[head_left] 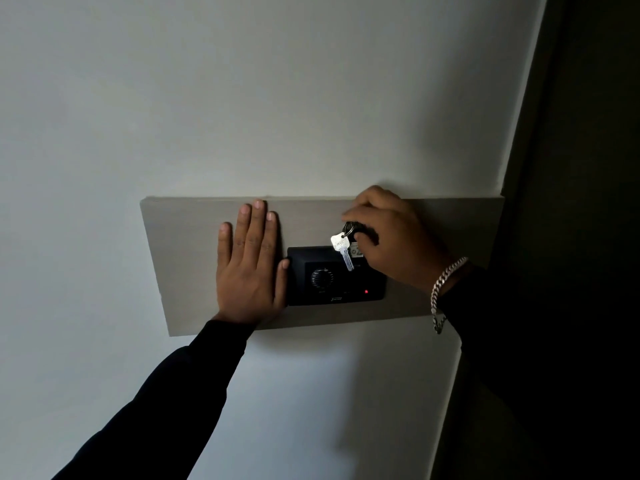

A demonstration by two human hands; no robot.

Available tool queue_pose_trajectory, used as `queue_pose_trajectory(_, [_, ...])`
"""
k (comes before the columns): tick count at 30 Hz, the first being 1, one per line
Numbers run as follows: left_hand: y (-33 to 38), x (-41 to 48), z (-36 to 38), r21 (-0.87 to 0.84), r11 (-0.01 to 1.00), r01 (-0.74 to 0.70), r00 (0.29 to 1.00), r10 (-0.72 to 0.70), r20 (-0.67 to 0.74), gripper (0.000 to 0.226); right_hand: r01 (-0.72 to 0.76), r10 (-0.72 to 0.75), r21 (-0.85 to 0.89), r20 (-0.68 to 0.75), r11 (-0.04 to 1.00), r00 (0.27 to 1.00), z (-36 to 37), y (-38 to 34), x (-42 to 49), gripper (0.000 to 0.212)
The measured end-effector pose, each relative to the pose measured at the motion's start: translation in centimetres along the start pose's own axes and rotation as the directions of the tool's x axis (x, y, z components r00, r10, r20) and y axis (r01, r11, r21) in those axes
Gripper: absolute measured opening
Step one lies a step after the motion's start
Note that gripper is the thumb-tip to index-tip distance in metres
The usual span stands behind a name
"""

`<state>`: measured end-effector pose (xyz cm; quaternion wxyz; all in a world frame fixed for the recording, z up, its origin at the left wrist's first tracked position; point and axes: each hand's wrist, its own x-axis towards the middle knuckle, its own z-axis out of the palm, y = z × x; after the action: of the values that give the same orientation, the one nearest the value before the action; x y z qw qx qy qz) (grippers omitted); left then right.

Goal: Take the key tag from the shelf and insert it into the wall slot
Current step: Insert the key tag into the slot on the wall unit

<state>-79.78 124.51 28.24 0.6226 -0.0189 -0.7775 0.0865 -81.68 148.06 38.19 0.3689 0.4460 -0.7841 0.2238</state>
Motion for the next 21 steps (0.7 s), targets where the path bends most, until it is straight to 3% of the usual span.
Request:
queue_pose_trajectory(4, [-0.3, -0.1, -0.1, 0.003, 1.0, -0.019, 1.0, 0.019, 0.005, 0.065, 0.112, -0.111, -0.072, 0.018, 0.991, 0.994, 0.1, -0.2, 0.4, 0.014])
queue_pose_trajectory(11, [-0.6, -0.2, -0.1, -0.008, 1.0, -0.025, 1.0, 0.025, 0.017, 0.065, 0.036, -0.01, 0.087, -0.274, 0.996, 0.962, 1.3, 0.3, -0.9, 0.008])
queue_pose_trajectory(21, [-0.6, -0.4, 0.4, 0.014, 1.0, -0.025, 0.999, 0.025, 0.022, 0.066, 0.037, -0.008, 0.072, -0.365, 0.997, 0.931, 3.2, 0.7, -2.9, 0.006])
